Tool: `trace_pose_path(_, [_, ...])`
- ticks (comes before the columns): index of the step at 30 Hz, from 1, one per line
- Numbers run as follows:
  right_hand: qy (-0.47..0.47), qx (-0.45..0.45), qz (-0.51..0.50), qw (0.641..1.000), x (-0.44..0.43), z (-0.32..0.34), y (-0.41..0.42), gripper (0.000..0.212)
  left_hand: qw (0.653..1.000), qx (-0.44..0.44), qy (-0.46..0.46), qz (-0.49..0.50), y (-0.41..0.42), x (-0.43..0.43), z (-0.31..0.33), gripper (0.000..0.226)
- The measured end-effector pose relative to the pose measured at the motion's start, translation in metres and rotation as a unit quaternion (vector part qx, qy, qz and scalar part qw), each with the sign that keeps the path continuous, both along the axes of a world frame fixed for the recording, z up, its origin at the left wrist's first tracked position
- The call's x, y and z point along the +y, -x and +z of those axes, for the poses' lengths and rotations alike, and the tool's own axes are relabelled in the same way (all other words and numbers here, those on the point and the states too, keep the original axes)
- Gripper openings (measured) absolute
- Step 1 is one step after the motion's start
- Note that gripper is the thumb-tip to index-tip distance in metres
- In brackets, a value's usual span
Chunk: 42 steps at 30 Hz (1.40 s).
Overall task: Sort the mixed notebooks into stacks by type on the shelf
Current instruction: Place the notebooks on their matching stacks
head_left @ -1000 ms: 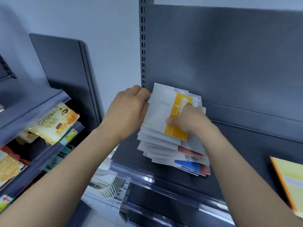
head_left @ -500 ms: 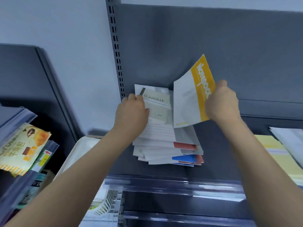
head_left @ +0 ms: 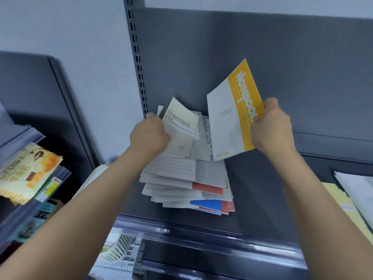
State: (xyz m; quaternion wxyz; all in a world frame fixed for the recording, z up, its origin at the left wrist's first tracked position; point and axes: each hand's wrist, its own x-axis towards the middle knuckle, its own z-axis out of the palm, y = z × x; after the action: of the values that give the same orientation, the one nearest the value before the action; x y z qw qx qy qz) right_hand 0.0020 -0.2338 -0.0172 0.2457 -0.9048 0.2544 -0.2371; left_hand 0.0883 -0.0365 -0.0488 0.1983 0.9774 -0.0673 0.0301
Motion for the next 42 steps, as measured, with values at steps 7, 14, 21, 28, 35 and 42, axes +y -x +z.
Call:
trace_pose_path(7, [-0.030, -0.018, 0.065, 0.997, -0.033, -0.009, -0.002, 0.012, 0.977, -0.054, 0.204, 0.013, 0.020, -0.011, -0.003, 0.012])
trace_pose_path(14, [-0.034, -0.038, 0.086, 0.995, -0.056, -0.014, 0.021, 0.012, 0.944, -0.062, 0.322, -0.024, 0.058, -0.040, -0.008, 0.008])
trace_pose_path(21, [-0.016, -0.054, 0.036, 0.998, -0.077, -0.019, 0.089, 0.010, 0.937, -0.027, 0.336, -0.088, 0.094, -0.080, -0.009, 0.006])
trace_pose_path(28, [0.011, -0.035, -0.047, 0.998, -0.105, -0.030, 0.172, 0.008, 0.909, 0.012, 0.383, -0.165, 0.143, -0.127, -0.020, 0.006])
trace_pose_path(35, [0.027, -0.036, -0.131, 0.990, -0.162, -0.022, 0.246, 0.013, 0.894, 0.039, 0.369, -0.253, 0.186, -0.197, -0.011, 0.011])
trace_pose_path(42, [0.031, -0.033, -0.145, 0.988, -0.253, -0.033, 0.287, 0.015, 0.892, 0.050, 0.373, -0.250, 0.220, -0.278, -0.012, 0.012])
